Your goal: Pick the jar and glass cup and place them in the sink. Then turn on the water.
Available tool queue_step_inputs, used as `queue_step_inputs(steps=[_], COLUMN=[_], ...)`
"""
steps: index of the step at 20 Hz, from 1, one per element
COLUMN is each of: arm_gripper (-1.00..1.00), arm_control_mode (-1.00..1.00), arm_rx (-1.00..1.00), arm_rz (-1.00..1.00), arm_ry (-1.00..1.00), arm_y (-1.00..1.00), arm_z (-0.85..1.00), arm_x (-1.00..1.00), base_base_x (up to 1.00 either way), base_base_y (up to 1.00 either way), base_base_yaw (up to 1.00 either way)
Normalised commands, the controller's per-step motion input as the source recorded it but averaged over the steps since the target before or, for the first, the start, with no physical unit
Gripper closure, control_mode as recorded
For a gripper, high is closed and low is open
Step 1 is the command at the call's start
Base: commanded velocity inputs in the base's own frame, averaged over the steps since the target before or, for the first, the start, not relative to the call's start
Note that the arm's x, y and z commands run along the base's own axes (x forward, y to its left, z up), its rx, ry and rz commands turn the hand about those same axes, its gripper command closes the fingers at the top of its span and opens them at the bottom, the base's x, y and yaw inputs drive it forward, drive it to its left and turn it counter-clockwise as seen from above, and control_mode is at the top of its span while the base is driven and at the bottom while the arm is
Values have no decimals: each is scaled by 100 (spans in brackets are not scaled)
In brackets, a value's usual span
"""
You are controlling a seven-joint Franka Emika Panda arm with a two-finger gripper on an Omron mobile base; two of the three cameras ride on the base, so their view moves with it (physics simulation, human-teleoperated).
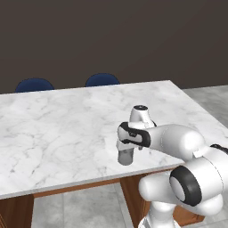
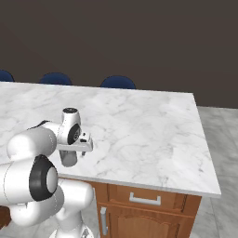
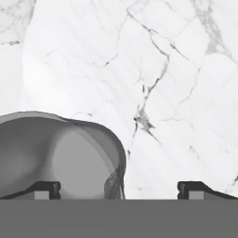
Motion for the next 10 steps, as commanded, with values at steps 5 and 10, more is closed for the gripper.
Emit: queue_step_inputs(steps=[5,10], arm_gripper=[100,100], arm_control_mode=[-100,-100], arm_rx=[0,0], arm_rz=[0,0], arm_ry=[0,0], arm_y=[-7,0], arm_z=[0,0], arm_x=[2,0], base_base_x=[0,0], base_base_y=[0,0], base_base_yaw=[0,0])
